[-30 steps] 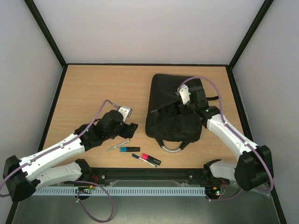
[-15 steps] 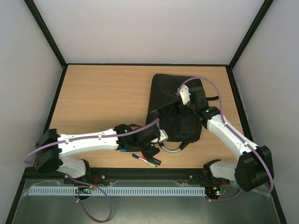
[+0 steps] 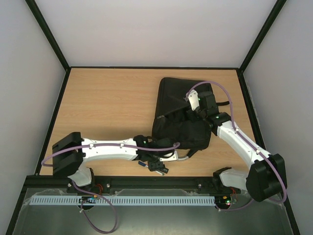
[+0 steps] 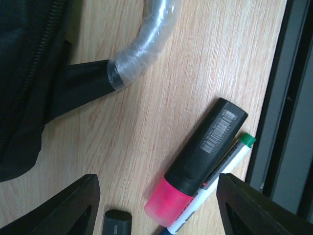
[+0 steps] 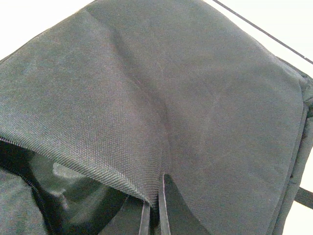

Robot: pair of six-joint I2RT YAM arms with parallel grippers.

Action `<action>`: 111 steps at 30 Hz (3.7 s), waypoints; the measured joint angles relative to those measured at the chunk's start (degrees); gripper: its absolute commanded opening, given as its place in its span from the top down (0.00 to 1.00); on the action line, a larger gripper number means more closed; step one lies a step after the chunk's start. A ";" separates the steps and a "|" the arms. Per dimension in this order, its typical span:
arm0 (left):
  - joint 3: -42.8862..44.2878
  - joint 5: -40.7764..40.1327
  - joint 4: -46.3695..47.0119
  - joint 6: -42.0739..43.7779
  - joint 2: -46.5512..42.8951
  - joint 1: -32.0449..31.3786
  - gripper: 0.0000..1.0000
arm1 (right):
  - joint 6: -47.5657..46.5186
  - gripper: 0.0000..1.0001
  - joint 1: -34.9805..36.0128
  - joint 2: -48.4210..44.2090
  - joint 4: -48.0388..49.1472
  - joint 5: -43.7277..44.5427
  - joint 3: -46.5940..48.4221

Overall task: Pack the student bag
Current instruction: Pick up the stationery from the center of the board, then place the stationery in the student bag.

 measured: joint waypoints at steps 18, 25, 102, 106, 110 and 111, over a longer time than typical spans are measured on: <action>-0.04 -5.16 -0.02 4.20 10.78 -2.03 0.43 | 0.00 0.98 0.00 -0.11 0.00 -0.52 -0.09; 0.33 -6.32 0.59 4.79 10.86 -1.95 0.45 | 0.00 0.98 0.00 -0.20 0.00 -0.59 -0.09; 4.46 -22.36 59.32 38.01 20.22 9.31 0.75 | 2.69 0.99 -1.64 -1.14 -2.03 -9.79 -0.17; 5.03 -22.99 67.08 42.32 23.56 9.38 0.52 | 2.54 0.99 -2.08 -1.16 -1.86 -9.97 -0.17; 6.19 -25.99 72.35 45.22 27.98 9.84 0.34 | 2.78 0.99 -2.03 -1.49 -1.97 -10.75 -0.15; 6.05 -26.99 73.16 45.59 28.68 10.23 0.33 | 2.78 0.99 -1.81 -1.64 -2.14 -11.02 -0.15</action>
